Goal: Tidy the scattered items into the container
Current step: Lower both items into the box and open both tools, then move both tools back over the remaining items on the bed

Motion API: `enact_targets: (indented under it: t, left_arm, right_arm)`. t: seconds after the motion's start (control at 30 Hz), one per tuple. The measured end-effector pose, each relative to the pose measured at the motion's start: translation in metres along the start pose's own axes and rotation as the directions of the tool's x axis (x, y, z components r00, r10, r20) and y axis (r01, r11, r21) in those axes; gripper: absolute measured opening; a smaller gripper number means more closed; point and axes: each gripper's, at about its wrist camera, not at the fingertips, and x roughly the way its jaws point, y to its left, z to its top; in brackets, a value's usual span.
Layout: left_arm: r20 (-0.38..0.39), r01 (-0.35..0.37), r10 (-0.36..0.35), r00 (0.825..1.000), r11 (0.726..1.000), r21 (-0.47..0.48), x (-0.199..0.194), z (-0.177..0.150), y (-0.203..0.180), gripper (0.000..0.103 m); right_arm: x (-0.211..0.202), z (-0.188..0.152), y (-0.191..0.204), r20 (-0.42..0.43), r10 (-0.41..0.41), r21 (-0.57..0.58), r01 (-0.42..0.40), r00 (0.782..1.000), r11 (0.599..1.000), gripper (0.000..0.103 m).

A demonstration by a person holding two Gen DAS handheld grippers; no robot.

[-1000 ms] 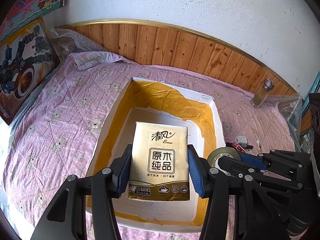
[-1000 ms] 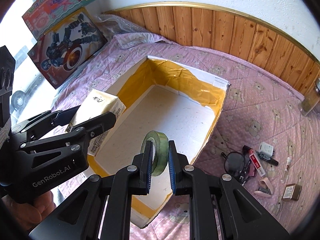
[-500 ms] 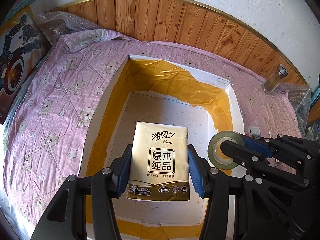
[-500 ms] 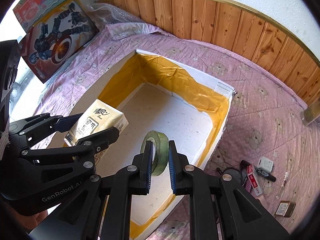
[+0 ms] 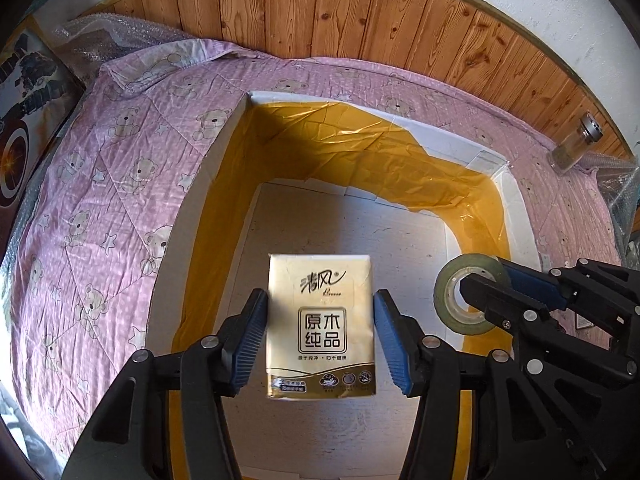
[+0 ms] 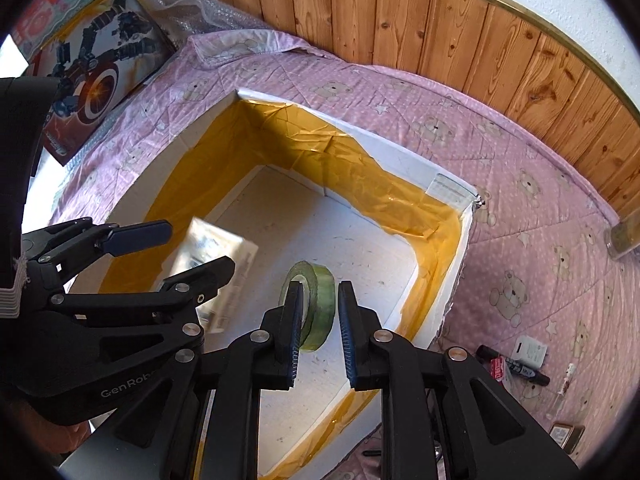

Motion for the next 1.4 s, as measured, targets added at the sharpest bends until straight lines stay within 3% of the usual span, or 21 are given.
enact_targets:
  t: [0.1,0.47,0.73,0.87,1.07,1.17,1.23,1.4]
  left_arm:
    - [-0.002,-0.020,0.020,1.000,1.000,-0.013,0.006,0.002,0.006,0.071]
    - [0.018,-0.001,0.001,1.000,1.000,-0.023,-0.009,-0.007,0.018,0.075]
    - [0.046,-0.015,0.014,0.999,1.000,0.009,-0.038,-0.041,0.019,0.075]
    - [0.054,-0.021,0.020,0.998,1.000,0.013,-0.050,-0.064,0.023,0.075]
    - [0.003,0.009,-0.009,1.000,0.999,0.042,-0.051,-0.104,0.011,0.075]
    - [-0.028,0.011,-0.009,1.000,0.999,0.053,-0.044,-0.122,0.003,0.075]
    - [-0.022,-0.010,0.012,1.000,0.997,0.081,-0.046,-0.133,-0.004,0.075]
    - [-0.017,-0.016,0.017,1.000,0.996,0.085,-0.054,-0.142,-0.016,0.075]
  right_arm:
    - [0.001,0.000,-0.006,0.009,0.005,0.025,-0.005,1.000,1.000,0.037]
    - [-0.032,-0.011,-0.011,0.072,0.028,0.065,-0.032,0.997,0.997,0.037]
    - [-0.066,-0.042,-0.021,0.120,0.005,0.139,-0.022,0.993,0.990,0.041]
    - [-0.067,-0.064,-0.021,0.096,0.010,0.174,-0.027,0.995,0.984,0.042]
    - [-0.048,-0.095,-0.013,0.020,0.023,0.190,-0.027,1.000,0.981,0.042]
    - [-0.039,-0.113,-0.006,-0.015,0.056,0.181,-0.052,0.998,0.982,0.034]
    - [-0.038,-0.125,-0.002,-0.019,0.075,0.179,-0.071,0.997,0.981,0.034]
    - [-0.056,-0.137,-0.004,0.052,0.125,0.209,-0.133,0.991,0.969,0.036]
